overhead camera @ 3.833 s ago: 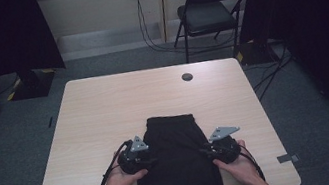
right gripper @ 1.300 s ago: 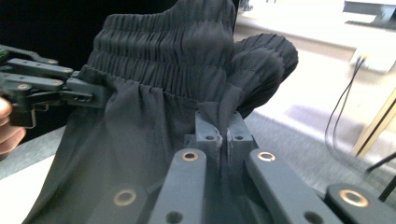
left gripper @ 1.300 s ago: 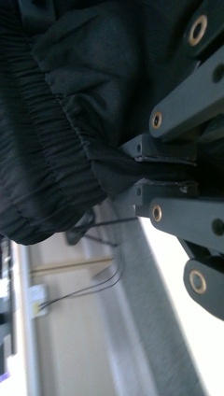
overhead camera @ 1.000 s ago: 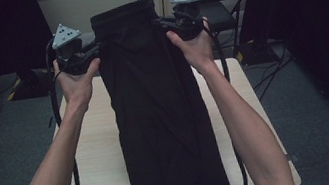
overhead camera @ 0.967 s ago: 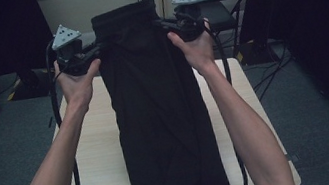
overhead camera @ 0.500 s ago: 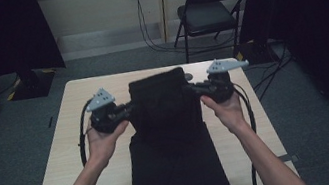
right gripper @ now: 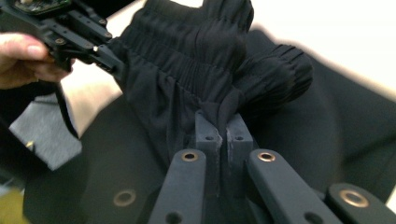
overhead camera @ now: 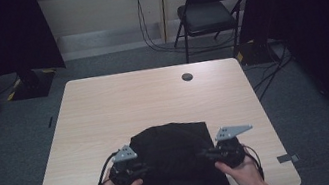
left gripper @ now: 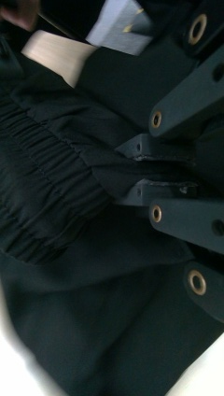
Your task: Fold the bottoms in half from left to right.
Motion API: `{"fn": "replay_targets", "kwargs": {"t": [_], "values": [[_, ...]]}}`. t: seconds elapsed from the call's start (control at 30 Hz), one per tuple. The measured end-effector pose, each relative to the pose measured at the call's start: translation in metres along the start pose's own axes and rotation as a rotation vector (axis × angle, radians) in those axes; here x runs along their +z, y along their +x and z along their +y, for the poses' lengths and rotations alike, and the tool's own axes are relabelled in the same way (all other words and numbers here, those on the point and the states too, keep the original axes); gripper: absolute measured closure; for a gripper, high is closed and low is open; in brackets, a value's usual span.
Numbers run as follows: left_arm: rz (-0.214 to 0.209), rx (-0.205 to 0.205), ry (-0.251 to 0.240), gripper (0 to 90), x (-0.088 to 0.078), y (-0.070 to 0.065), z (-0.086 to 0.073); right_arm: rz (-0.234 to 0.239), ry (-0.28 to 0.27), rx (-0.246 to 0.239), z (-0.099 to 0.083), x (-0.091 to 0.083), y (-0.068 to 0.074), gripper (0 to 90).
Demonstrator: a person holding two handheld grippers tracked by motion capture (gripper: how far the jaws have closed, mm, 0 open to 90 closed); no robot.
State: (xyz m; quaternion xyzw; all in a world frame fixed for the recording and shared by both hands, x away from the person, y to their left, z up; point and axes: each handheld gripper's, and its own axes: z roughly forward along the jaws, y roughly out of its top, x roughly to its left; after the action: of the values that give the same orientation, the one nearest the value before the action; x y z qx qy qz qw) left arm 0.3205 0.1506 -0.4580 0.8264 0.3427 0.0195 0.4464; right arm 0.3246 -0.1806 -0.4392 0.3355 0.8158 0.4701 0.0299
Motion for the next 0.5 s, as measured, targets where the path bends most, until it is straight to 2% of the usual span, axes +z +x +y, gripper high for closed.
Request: {"fn": "replay_targets", "kwargs": {"t": [0.03,0.07,0.1,0.13,0.17,0.2,0.23,0.37,0.5], "values": [[-0.005,0.000,0.019,82.4,0.002,-0.002,-0.004,0.000,0.000,0.000,0.000,0.000,0.000,86.9],[-0.012,0.002,0.033,82.4,0.004,-0.005,-0.006,-0.011,0.034,-0.015,-0.014,0.004,0.005,86.9],[-0.002,0.019,0.053,82.4,0.005,-0.007,-0.007,-0.011,0.034,-0.015,-0.014,0.004,0.005,86.9],[0.002,0.030,0.074,82.3,0.009,-0.008,-0.010,0.001,0.041,0.012,-0.020,0.007,0.002,86.9],[0.005,0.023,0.088,82.2,0.013,-0.007,-0.013,0.000,0.056,0.036,-0.024,0.009,-0.001,86.9],[0.025,0.018,0.122,82.1,0.020,-0.002,-0.017,-0.019,0.106,0.035,-0.030,0.016,-0.004,86.9],[0.025,0.018,0.122,82.1,0.020,-0.002,-0.017,-0.019,0.106,0.035,-0.030,0.016,-0.004,86.9],[0.078,0.021,0.147,82.2,0.029,0.008,-0.015,-0.052,0.193,0.020,-0.035,0.035,-0.012,87.0],[0.139,0.014,0.125,82.4,0.033,0.027,-0.006,-0.065,0.171,0.003,-0.026,0.050,-0.021,87.2]]}}
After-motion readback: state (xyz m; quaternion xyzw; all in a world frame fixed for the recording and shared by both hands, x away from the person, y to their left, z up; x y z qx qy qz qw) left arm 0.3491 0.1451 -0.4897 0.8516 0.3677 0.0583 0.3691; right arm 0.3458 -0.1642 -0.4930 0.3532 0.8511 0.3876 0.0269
